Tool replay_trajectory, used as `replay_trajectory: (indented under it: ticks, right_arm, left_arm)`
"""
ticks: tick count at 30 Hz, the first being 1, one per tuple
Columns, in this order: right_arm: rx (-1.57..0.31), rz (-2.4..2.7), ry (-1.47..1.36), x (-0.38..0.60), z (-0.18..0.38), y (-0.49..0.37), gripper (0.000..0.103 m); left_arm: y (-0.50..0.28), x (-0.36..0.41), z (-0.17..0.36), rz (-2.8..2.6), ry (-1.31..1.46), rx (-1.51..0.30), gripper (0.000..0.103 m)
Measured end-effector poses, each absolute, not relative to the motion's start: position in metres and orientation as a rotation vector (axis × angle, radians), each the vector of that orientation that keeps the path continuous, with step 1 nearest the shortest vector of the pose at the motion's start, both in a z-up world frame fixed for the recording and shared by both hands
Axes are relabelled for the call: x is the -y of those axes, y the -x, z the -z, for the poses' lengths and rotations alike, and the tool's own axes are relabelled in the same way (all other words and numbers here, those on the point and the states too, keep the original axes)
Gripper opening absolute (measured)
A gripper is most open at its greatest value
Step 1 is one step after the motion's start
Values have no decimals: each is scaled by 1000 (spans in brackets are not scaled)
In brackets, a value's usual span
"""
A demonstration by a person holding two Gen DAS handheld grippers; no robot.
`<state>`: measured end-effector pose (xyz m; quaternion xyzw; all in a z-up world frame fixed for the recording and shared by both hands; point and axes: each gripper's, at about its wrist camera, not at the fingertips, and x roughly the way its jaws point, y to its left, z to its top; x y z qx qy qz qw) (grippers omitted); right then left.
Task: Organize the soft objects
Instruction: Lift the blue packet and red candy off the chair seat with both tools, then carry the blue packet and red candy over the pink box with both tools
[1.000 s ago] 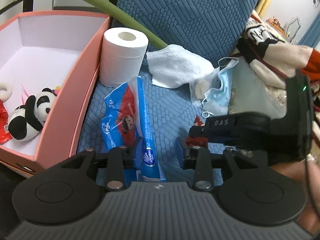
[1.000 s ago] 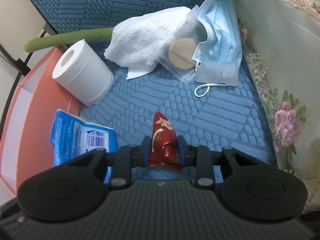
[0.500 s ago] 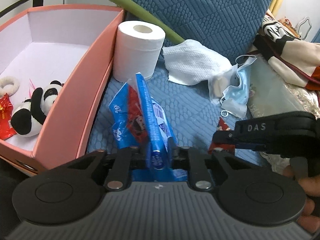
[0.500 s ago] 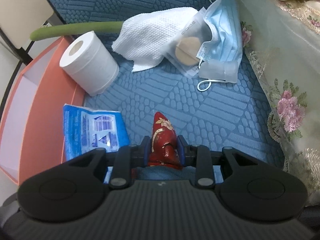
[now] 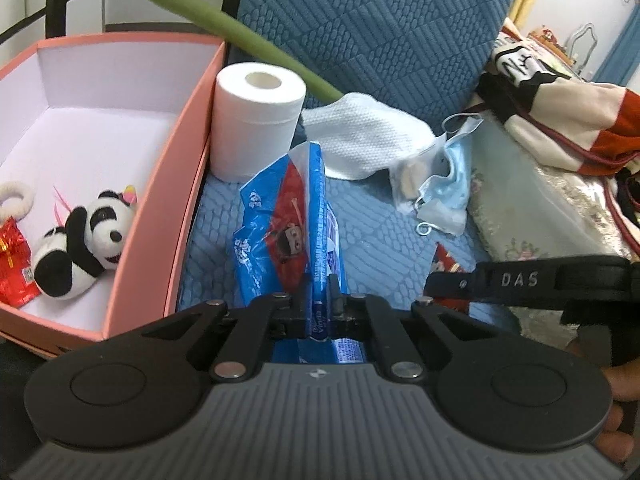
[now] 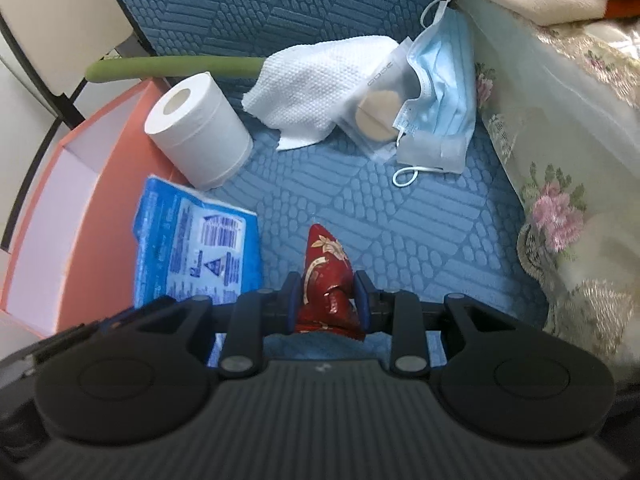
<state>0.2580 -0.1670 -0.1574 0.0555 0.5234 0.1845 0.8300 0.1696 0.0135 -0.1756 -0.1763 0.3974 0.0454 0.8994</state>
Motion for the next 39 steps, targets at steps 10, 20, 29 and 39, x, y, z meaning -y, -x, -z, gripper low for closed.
replay_trajectory:
  ticks: [10, 20, 29, 39]
  right_arm:
    - [-1093, -384, -129, 170, 143, -256, 32]
    - [-971, -448, -85, 141, 90, -253, 32]
    - [-869, -543, -102, 108, 43, -253, 32]
    - [-759, -622, -83, 60, -1, -256, 32]
  left_arm:
    - [-170, -27, 141, -51, 344, -839, 7]
    - [-172, -52, 89, -35, 320, -779, 7]
    - [-171, -93, 43, -79, 296, -699, 7]
    - [-161, -144, 27, -161, 290, -679, 7]
